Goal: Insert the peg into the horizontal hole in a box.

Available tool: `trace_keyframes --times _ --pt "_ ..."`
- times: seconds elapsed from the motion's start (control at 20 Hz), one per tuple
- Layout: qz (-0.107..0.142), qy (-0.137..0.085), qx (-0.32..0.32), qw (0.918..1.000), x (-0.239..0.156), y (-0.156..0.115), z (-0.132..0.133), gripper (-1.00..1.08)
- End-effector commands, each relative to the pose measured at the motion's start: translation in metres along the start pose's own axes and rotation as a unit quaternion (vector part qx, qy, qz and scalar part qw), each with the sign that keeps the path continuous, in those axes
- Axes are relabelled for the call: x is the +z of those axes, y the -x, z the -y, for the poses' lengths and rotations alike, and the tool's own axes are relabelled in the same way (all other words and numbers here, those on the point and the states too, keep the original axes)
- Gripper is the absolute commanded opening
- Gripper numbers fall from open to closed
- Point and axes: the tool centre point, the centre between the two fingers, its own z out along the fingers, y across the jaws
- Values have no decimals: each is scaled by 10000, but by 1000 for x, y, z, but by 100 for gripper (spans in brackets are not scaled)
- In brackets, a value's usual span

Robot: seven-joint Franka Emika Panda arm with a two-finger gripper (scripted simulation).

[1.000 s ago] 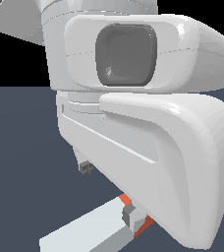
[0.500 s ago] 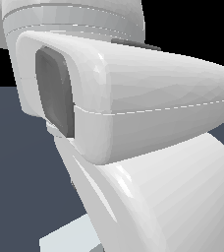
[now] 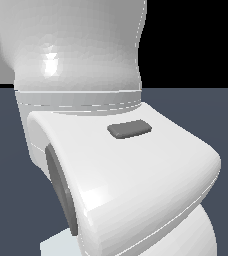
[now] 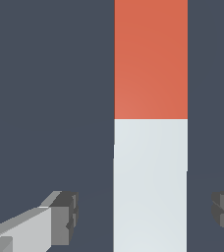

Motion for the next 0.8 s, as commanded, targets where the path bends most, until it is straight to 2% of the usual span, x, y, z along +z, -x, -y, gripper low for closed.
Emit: trace_keyframes --times 0.0,0.25,0.3,0.75 --pt "-1 -1 13 10000 12 1 0 100" --pt "-3 -1 19 10000 19 0 0 100" --pt "-3 -1 19 10000 19 0 0 -100" --pt "-3 -1 19 10000 19 0 0 -100"
